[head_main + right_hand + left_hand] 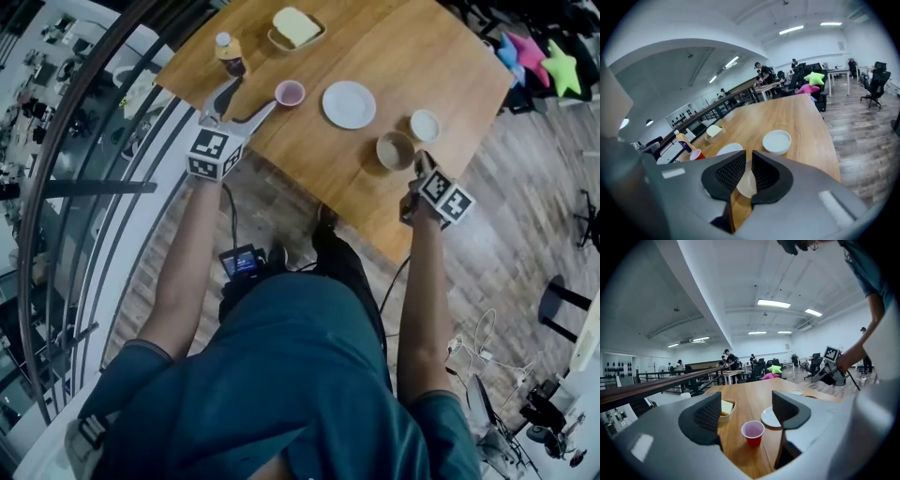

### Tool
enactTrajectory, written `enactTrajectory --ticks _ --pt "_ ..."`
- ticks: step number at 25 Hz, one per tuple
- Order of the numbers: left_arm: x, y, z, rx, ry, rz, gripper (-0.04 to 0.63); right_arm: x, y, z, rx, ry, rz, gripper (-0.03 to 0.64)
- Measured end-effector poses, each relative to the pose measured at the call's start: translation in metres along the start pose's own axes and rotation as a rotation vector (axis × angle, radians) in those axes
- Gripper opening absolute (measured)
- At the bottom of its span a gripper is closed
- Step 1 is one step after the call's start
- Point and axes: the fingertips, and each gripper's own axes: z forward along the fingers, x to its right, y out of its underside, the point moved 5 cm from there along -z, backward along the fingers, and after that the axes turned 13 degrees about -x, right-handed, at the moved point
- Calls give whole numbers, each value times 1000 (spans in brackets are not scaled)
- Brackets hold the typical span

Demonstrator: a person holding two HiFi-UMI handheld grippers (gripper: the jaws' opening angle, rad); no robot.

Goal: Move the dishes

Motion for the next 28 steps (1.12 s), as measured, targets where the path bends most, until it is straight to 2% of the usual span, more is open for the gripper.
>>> enactTrajectory --ticks 6,12,15,17,22,28 --pt "9 -34 -42 65 53 13 291 -88 -33 -61 311 -261 -225 40" --pt "19 -63 -84 81 116 20 276 -184 -49 -131 433 -437 -465 40" --pt "22 -77 -104 104 140 -7 275 -226 -54 -157 444 -493 -594 37" --pt "26 -86 -117 116 160 -9 275 -247 -52 -170 433 -508 -640 35" --pt "27 -94 -148 141 167 -19 275 -288 -43 -184 411 -540 -695 35" --pt "24 -87 -175 159 170 -39 275 -313 -25 -185 383 -542 -728 35"
